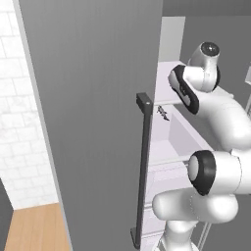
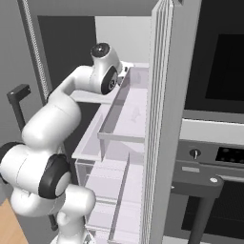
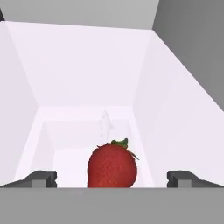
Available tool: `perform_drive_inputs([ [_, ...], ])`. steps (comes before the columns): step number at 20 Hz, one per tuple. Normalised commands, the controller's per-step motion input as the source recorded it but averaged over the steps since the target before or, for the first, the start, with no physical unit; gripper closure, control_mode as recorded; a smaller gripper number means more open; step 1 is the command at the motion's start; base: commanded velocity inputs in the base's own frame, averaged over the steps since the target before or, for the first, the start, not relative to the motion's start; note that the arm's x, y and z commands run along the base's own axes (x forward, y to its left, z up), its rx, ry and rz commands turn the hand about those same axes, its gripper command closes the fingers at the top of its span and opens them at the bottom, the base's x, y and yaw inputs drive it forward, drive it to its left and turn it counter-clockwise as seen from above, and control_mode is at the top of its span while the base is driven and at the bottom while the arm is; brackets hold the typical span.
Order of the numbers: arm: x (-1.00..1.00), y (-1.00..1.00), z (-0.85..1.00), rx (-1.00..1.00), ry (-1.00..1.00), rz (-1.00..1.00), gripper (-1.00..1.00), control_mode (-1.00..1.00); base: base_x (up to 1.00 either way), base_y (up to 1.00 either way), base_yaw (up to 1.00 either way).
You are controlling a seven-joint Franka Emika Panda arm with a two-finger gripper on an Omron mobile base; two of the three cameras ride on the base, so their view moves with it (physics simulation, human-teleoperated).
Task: Take the strawberry from the fridge and place it on top of the pancake, located on the dining counter.
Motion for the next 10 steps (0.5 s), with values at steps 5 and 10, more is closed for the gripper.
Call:
perform_drive_inputs([
  [5,0.19,-0.01,-0.12,0.00,0.01,0.00,-1.00,-1.00,0.00,0.00,0.00],
  [10,0.00,0.00,-0.15,0.00,0.00,0.00,-1.00,-1.00,0.00,0.00,0.00],
])
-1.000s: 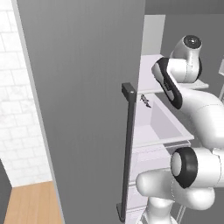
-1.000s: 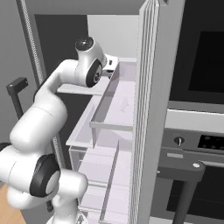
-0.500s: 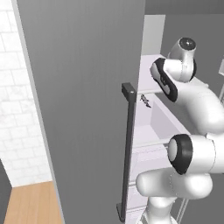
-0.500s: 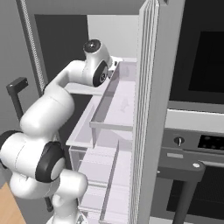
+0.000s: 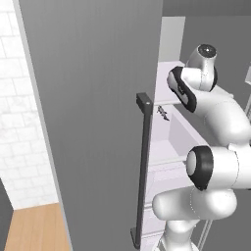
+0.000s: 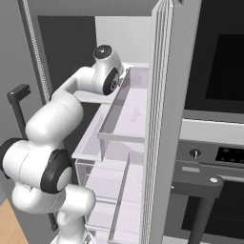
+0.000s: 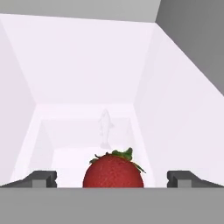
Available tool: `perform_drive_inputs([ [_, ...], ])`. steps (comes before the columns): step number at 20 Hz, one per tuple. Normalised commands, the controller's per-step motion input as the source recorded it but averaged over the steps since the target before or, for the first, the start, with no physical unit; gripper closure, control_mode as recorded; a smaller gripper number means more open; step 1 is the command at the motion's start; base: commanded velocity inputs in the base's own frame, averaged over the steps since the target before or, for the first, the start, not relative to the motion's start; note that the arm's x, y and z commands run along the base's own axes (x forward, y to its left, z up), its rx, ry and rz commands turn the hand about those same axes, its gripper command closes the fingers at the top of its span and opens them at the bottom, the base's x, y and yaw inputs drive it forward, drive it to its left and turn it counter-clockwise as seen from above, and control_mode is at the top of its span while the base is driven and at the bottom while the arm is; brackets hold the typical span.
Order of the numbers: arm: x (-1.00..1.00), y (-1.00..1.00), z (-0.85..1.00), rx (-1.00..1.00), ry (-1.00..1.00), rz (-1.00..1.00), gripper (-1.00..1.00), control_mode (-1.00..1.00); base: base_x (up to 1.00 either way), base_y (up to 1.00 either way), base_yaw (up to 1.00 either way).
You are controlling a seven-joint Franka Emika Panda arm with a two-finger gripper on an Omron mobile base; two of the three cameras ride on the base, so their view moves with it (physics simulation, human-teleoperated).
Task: Take the strawberry from the fridge and place it on top of the pancake, located on the dining counter.
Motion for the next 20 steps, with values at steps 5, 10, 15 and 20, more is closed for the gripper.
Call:
perform_drive_inputs([
  [5,0.00,0.00,-0.12,0.00,0.01,0.00,1.00,-1.00,0.00,0.00,0.00],
  [10,0.00,0.00,-0.17,0.00,0.00,0.00,1.00,-1.00,0.00,0.00,0.00],
  [15,-0.60,0.30,-0.08,0.00,-0.11,0.00,1.00,-1.00,0.00,0.00,0.00],
  [20,-1.00,0.40,0.16,0.00,-0.12,0.00,1.00,-1.00,0.00,0.00,0.00],
])
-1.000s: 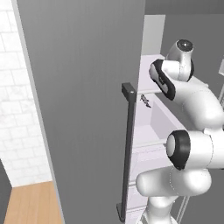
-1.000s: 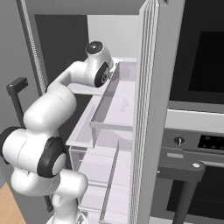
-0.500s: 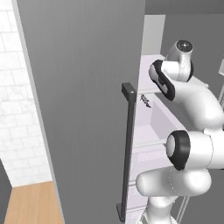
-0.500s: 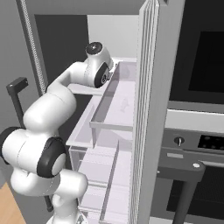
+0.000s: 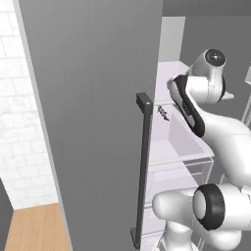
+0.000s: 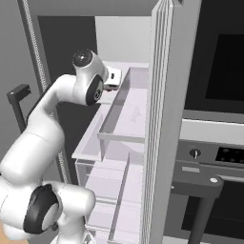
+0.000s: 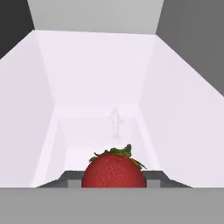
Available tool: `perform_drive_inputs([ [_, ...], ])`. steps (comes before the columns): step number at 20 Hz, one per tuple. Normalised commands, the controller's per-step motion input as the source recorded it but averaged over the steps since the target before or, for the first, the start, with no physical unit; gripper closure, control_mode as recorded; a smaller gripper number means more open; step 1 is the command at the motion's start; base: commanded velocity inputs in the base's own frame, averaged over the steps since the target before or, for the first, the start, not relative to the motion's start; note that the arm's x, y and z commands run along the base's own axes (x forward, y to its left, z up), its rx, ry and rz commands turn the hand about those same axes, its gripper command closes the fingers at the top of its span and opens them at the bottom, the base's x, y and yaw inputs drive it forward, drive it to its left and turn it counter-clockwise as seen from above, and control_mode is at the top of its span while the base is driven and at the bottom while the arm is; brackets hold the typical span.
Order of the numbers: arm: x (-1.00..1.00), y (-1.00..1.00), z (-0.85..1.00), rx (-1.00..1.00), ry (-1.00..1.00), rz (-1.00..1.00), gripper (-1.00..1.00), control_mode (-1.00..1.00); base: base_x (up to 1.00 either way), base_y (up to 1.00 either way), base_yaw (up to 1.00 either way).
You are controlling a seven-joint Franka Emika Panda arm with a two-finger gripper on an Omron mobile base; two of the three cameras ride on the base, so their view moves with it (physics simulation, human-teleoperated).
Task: Take the strawberry from the fridge and place it on top of the pancake, located on the dining counter.
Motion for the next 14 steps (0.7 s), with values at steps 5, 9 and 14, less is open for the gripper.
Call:
perform_drive_inputs([
  [5,-1.00,0.19,0.46,0.00,0.00,0.00,1.00,-1.00,0.00,0.00,0.00],
  [9,-1.00,0.02,0.58,0.00,0.00,0.00,1.00,-1.00,0.00,0.00,0.00],
  [14,-1.00,0.15,0.36,0.00,0.04,0.00,1.00,-1.00,0.00,0.00,0.00],
])
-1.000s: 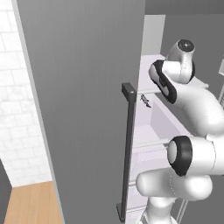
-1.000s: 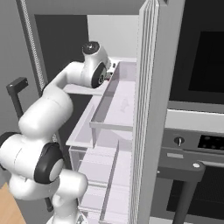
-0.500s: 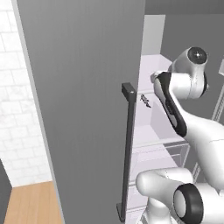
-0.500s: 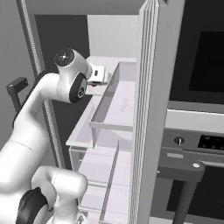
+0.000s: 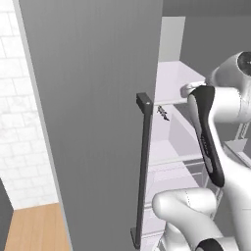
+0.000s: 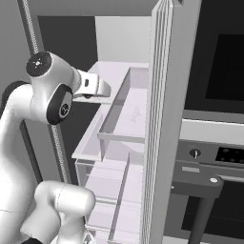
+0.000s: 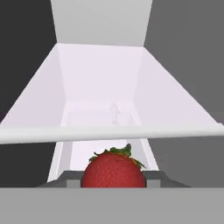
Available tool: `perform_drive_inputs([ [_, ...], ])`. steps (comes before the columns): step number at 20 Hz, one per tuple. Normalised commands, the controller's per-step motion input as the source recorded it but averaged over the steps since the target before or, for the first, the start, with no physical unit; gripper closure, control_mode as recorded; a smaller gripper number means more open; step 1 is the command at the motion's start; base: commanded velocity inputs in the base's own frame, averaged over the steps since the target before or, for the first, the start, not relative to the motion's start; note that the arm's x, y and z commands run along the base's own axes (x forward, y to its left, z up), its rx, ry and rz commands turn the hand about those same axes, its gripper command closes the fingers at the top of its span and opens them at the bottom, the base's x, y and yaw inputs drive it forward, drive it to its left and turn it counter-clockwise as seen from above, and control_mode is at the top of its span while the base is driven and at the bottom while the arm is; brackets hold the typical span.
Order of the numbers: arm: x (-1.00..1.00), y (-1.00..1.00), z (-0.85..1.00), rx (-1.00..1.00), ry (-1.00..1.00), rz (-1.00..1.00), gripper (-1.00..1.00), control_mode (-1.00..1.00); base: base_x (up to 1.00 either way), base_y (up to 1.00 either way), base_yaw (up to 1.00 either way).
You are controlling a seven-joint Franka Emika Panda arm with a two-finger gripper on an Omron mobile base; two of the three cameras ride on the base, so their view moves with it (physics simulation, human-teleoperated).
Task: Take the strawberry from the fridge and place it on top of the pancake, located on the dining counter.
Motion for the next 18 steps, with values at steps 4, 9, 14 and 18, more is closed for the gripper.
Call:
perform_drive_inputs([
  [4,-1.00,0.28,0.08,0.00,0.10,0.00,1.00,-1.00,0.00,0.00,0.00],
  [9,-1.00,0.25,-0.02,0.00,0.02,0.00,1.00,-1.00,0.00,0.00,0.00],
  [14,-1.00,0.35,-0.06,0.05,0.00,0.00,1.00,-1.00,0.00,0.00,0.00],
  [18,-1.00,0.39,-0.07,0.06,-0.01,0.00,1.00,-1.00,0.00,0.00,0.00],
])
